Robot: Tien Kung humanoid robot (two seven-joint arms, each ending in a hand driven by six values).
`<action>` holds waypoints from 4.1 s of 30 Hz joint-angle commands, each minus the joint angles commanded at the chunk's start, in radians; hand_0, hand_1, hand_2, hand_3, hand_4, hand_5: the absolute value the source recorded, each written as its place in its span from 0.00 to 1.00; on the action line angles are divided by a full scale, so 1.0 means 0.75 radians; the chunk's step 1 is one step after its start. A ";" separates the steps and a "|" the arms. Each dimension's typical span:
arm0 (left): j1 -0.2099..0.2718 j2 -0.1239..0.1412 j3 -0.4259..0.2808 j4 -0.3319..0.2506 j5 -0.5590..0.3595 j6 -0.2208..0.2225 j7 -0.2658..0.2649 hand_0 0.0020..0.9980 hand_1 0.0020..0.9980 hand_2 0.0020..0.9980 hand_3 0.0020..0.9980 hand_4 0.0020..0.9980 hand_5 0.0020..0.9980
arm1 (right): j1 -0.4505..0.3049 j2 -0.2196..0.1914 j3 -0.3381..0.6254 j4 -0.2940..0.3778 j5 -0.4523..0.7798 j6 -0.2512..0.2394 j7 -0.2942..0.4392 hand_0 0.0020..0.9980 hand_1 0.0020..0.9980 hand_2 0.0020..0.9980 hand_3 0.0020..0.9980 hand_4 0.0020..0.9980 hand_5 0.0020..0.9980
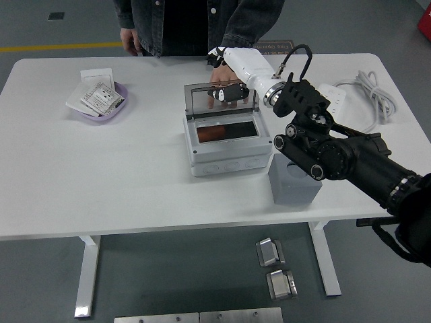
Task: Pick up the cylinder from the cube,place it in the box,flap close box
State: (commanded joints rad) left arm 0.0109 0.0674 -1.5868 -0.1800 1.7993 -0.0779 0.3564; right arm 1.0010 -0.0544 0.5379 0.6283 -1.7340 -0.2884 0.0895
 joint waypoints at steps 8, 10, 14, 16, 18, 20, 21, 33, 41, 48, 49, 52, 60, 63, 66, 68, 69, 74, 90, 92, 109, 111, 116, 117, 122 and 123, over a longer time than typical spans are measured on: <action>-0.009 -0.001 0.002 0.000 0.019 -0.006 -0.001 0.67 0.68 0.59 0.66 0.65 0.45 | -0.038 0.029 -0.035 -0.043 0.033 -0.010 0.024 0.69 0.62 0.67 0.79 0.84 0.24; -0.009 -0.001 0.000 0.000 0.024 -0.006 -0.001 0.67 0.68 0.59 0.66 0.65 0.45 | -0.044 0.028 -0.045 -0.037 0.036 -0.011 0.026 0.69 0.62 0.67 0.79 0.84 0.24; -0.008 -0.002 -0.002 0.000 0.029 -0.006 -0.001 0.67 0.68 0.59 0.66 0.65 0.45 | -0.052 0.016 -0.067 -0.012 0.040 -0.014 0.027 0.69 0.62 0.67 0.79 0.85 0.25; -0.006 -0.003 -0.001 0.000 0.028 -0.005 -0.002 0.67 0.68 0.59 0.66 0.65 0.45 | -0.054 0.006 -0.077 0.006 0.041 -0.015 0.026 0.69 0.62 0.67 0.79 0.85 0.25; -0.003 -0.004 0.000 0.000 0.026 -0.004 -0.002 0.67 0.68 0.59 0.66 0.65 0.45 | -0.055 -0.009 -0.089 0.034 0.041 -0.016 0.024 0.69 0.62 0.67 0.79 0.85 0.25; -0.001 -0.005 0.004 0.000 0.021 -0.003 -0.003 0.67 0.68 0.59 0.66 0.66 0.45 | -0.058 -0.026 -0.100 0.063 0.038 -0.017 0.020 0.69 0.62 0.67 0.79 0.84 0.25; 0.000 -0.005 0.005 0.000 0.019 -0.002 -0.004 0.67 0.68 0.59 0.66 0.66 0.45 | -0.061 -0.037 -0.107 0.082 0.036 -0.017 0.018 0.69 0.62 0.67 0.79 0.84 0.25; 0.014 -0.011 0.014 0.000 -0.001 0.003 -0.005 0.67 0.68 0.59 0.66 0.65 0.45 | -0.119 -0.168 -0.161 0.312 -0.015 -0.010 -0.014 0.69 0.62 0.67 0.79 0.84 0.25; 0.020 -0.016 0.019 0.000 -0.003 0.002 -0.005 0.67 0.68 0.59 0.66 0.65 0.45 | -0.166 -0.237 -0.126 0.437 -0.076 0.004 -0.040 0.68 0.61 0.67 0.79 0.84 0.26; 0.030 -0.023 0.024 0.000 -0.007 0.002 -0.004 0.67 0.68 0.59 0.66 0.65 0.45 | -0.244 -0.283 -0.060 0.523 -0.123 0.009 -0.060 0.68 0.61 0.67 0.78 0.84 0.26; 0.031 -0.024 0.024 0.000 -0.006 0.002 -0.003 0.67 0.68 0.59 0.66 0.65 0.45 | -0.256 -0.287 -0.052 0.531 -0.127 0.007 -0.061 0.68 0.61 0.67 0.79 0.84 0.26; 0.032 -0.028 0.023 0.000 -0.004 0.001 -0.003 0.67 0.68 0.59 0.66 0.65 0.45 | -0.286 -0.291 -0.034 0.546 -0.131 0.002 -0.060 0.68 0.61 0.67 0.79 0.84 0.26; 0.026 -0.030 0.043 0.000 -0.025 0.002 -0.012 0.67 0.68 0.59 0.65 0.65 0.45 | -0.327 -0.287 -0.031 0.521 -0.101 -0.011 -0.046 0.68 0.61 0.67 0.79 0.84 0.26; 0.027 -0.032 0.047 0.000 -0.029 0.003 -0.013 0.67 0.68 0.59 0.65 0.65 0.45 | -0.344 -0.293 -0.031 0.525 -0.098 -0.015 -0.044 0.68 0.61 0.67 0.79 0.84 0.27; 0.032 -0.034 0.037 0.000 -0.020 0.003 -0.010 0.67 0.68 0.59 0.65 0.65 0.45 | -0.359 -0.305 -0.016 0.549 -0.106 -0.015 -0.046 0.68 0.61 0.67 0.79 0.84 0.27; 0.034 -0.034 0.023 0.000 -0.008 0.003 -0.006 0.67 0.68 0.59 0.65 0.65 0.45 | -0.368 -0.316 0.009 0.569 -0.119 -0.013 -0.050 0.67 0.61 0.67 0.79 0.84 0.27; 0.036 -0.034 0.013 0.000 -0.001 0.003 -0.004 0.67 0.68 0.59 0.65 0.65 0.45 | -0.373 -0.322 0.027 0.580 -0.129 -0.010 -0.052 0.67 0.61 0.67 0.79 0.84 0.27; 0.041 -0.025 -0.021 0.000 0.022 0.007 0.003 0.67 0.68 0.59 0.65 0.65 0.45 | -0.462 -0.386 0.177 0.700 -0.224 0.017 -0.081 0.68 0.61 0.67 0.79 0.84 0.27; 0.097 -0.025 -0.015 0.000 -0.031 0.026 0.007 0.67 0.68 0.59 0.65 0.65 0.45 | -1.106 -0.277 0.959 1.255 -0.059 -0.065 0.089 0.68 0.61 0.67 0.79 0.86 0.30; 0.098 -0.026 -0.012 0.000 -0.037 0.027 0.005 0.67 0.68 0.59 0.65 0.65 0.45 | -1.169 -0.243 1.051 1.253 0.017 -0.075 0.141 0.67 0.60 0.67 0.79 0.88 0.33; 0.070 -0.003 -0.046 0.000 -0.026 0.030 0.012 0.67 0.68 0.59 0.65 0.65 0.45 | -1.282 -0.174 1.449 1.131 0.330 0.054 0.130 0.63 0.58 0.65 0.75 0.91 0.35; 0.065 0.004 -0.056 0.000 -0.021 0.028 0.017 0.67 0.68 0.59 0.65 0.65 0.45 | -1.279 -0.166 1.462 1.129 0.309 0.066 0.114 0.63 0.58 0.65 0.75 0.91 0.35; 0.060 0.021 -0.059 0.000 -0.032 0.026 0.026 0.67 0.68 0.59 0.65 0.65 0.45 | -1.270 -0.141 1.486 1.124 0.290 0.072 0.105 0.63 0.59 0.66 0.75 0.92 0.36; 0.059 0.025 -0.053 0.000 -0.038 0.025 0.028 0.67 0.68 0.59 0.65 0.65 0.45 | -1.270 -0.138 1.486 1.124 0.293 0.065 0.108 0.63 0.59 0.66 0.75 0.92 0.36; 0.059 0.049 -0.022 0.000 -0.091 0.027 0.033 0.67 0.68 0.59 0.65 0.65 0.45 | -1.284 -0.132 1.476 1.119 0.323 0.024 0.131 0.65 0.60 0.66 0.75 0.92 0.37; 0.060 0.055 -0.017 0.000 -0.102 0.028 0.033 0.67 0.68 0.59 0.65 0.65 0.45 | -1.290 -0.130 1.476 1.118 0.327 0.020 0.134 0.65 0.60 0.66 0.75 0.92 0.37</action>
State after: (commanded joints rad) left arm 0.0556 0.1090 -1.5993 -0.1800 1.7231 -0.0567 0.3810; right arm 0.0332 -0.1519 1.6449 1.4666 -1.4886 -0.2738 0.1897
